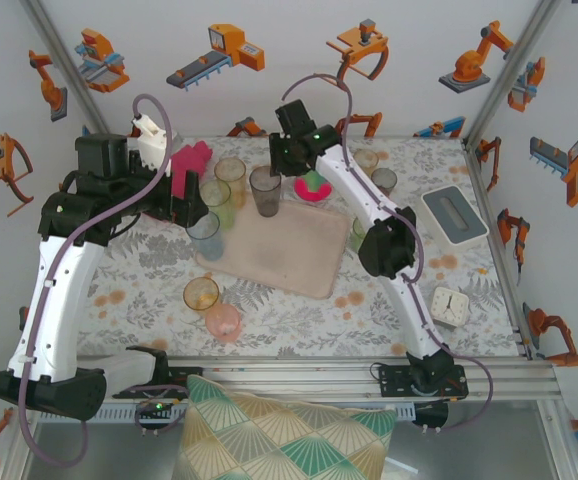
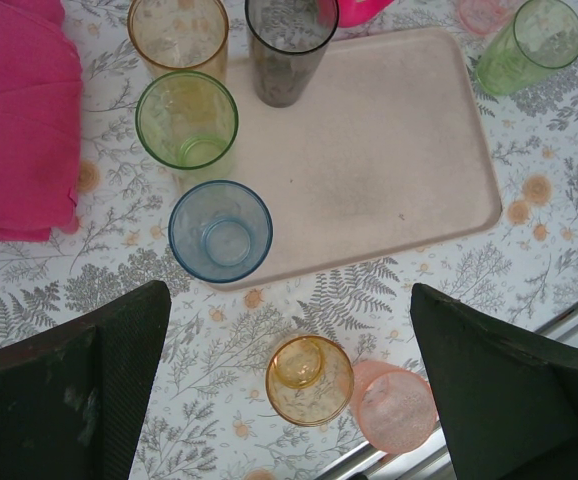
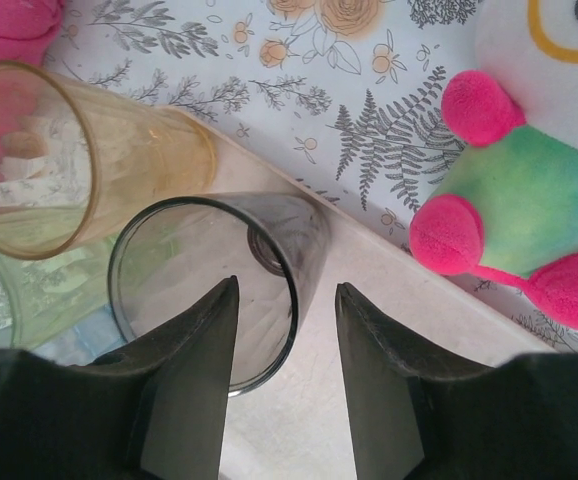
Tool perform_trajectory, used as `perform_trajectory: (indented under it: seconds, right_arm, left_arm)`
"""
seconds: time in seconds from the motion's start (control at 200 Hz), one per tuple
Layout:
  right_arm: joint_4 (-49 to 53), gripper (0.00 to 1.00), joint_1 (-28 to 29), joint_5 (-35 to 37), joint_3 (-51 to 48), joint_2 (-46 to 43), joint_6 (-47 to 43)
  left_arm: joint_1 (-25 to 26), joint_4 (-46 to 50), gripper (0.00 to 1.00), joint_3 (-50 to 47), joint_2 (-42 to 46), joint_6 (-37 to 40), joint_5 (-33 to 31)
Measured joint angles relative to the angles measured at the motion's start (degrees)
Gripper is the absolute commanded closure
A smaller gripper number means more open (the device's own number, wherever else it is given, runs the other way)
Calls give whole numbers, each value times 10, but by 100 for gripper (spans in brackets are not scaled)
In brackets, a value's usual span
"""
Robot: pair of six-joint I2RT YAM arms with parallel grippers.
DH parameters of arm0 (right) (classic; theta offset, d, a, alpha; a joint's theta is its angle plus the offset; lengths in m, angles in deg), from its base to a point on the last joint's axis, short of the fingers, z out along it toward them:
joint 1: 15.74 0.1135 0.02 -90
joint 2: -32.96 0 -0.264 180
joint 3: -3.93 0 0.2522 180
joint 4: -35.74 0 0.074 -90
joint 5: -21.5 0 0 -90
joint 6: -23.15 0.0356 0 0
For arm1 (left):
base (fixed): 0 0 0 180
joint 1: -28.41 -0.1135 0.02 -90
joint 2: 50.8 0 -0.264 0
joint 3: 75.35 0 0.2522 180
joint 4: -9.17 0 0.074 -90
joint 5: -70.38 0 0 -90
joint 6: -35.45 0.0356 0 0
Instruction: Place the glasses into the tray
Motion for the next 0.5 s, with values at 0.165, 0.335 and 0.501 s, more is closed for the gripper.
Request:
perform_trajectory:
  seconds: [0.165,0.335,0.501]
  right_arm:
    - [1,55,0,-4,0,-26,0]
    - [9,55,0,-6,0,-59,0]
    - [24,55,0,-3,-17,-103,-2]
  left_arm:
    - [0,0,3,0,2,2,-7]
    - [0,0,3,0,10,5,-20]
    - [0,1,3,0,22,14,-33]
